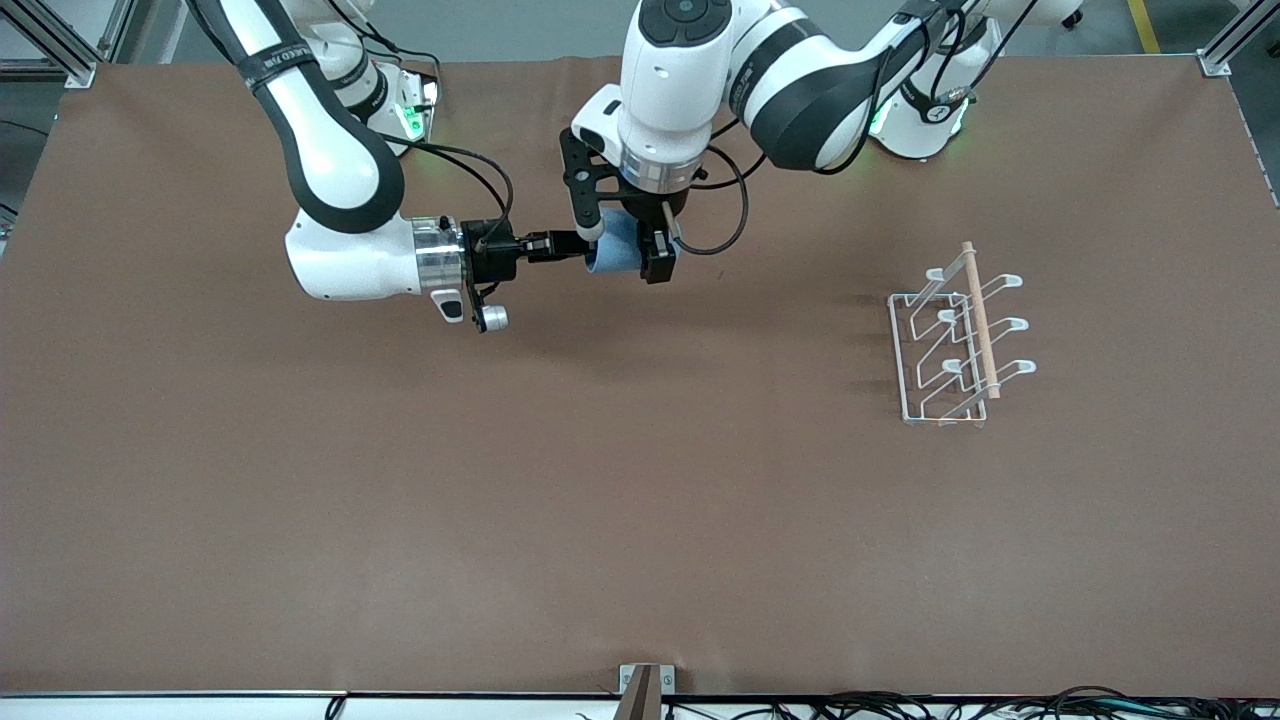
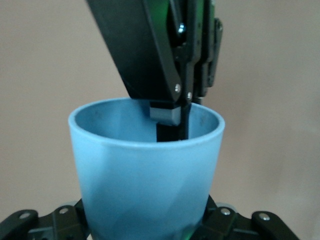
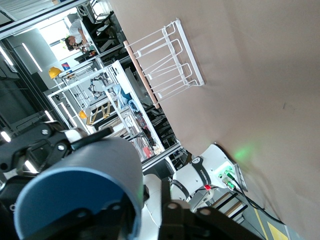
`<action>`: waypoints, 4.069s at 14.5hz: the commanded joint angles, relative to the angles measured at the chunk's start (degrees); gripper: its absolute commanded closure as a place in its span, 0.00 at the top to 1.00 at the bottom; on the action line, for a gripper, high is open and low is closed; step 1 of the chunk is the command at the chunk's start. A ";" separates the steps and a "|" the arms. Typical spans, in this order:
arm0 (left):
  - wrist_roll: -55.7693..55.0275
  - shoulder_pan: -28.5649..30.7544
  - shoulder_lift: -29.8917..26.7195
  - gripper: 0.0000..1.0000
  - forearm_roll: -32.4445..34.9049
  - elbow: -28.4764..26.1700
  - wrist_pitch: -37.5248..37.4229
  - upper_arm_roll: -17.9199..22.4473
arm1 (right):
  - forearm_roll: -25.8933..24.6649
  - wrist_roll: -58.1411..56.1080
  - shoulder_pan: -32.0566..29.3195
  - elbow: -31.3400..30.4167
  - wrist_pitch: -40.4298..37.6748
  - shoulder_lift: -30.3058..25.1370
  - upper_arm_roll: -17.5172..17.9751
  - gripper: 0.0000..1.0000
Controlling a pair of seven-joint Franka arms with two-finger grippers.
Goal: Hang cup on cup holder
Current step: 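Carry the cup with the left gripper while the right gripper withdraws, then lower the cup onto a rack hook with the left gripper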
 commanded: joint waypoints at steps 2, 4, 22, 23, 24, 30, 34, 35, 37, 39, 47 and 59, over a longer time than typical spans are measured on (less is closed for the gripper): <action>2.04 2.50 -2.47 0.05 1.26 -0.81 -1.35 0.04 | 1.25 1.23 -0.54 -1.45 -2.08 -2.11 0.03 1.00; 3.63 3.38 -3.61 0.01 1.35 -0.90 -4.59 0.21 | 1.25 3.59 -2.30 -1.10 -4.97 -2.20 -0.06 1.00; 13.12 7.34 4.18 0.00 48.50 -9.60 -44.58 0.39 | -73.24 9.50 -11.53 12.34 -9.31 -5.80 -20.36 1.00; 13.12 7.42 6.29 0.00 52.64 -10.30 -46.43 0.39 | -76.76 9.50 -11.53 13.22 -8.17 -6.15 -20.71 1.00; 13.12 7.51 7.88 0.00 55.72 -11.00 -47.75 0.39 | -79.84 9.50 -11.45 14.62 -7.72 -6.67 -20.80 1.00; 13.12 7.69 13.25 0.00 67.78 -16.54 -49.08 4.78 | -86.37 10.29 -11.44 22.63 -15.45 -13.08 -23.53 1.00; 16.20 7.95 15.71 0.00 71.65 -17.34 -49.08 6.01 | -86.11 17.84 -6.97 23.42 -21.60 -17.21 -27.48 1.00; 17.07 7.69 16.24 0.00 72.36 -17.34 -49.08 6.80 | -85.94 17.76 -7.57 24.29 -21.78 -17.14 -27.14 1.00; 18.83 7.69 17.47 0.00 72.98 -17.34 -49.08 7.16 | -86.11 17.67 -8.02 29.11 -24.48 -16.88 -26.78 1.00; 18.84 7.69 18.00 0.00 73.07 -17.51 -49.08 7.42 | -86.46 17.67 -8.11 32.63 -27.05 -15.83 -26.87 1.00; 14.89 7.60 21.69 0.02 73.16 -18.13 -49.08 8.30 | -86.29 12.31 -9.07 35.81 -27.49 -12.57 -26.34 1.00; 8.12 6.90 24.68 0.94 72.10 -15.32 -50.31 9.27 | -86.02 12.75 -10.38 35.64 -28.19 -12.39 -23.89 1.00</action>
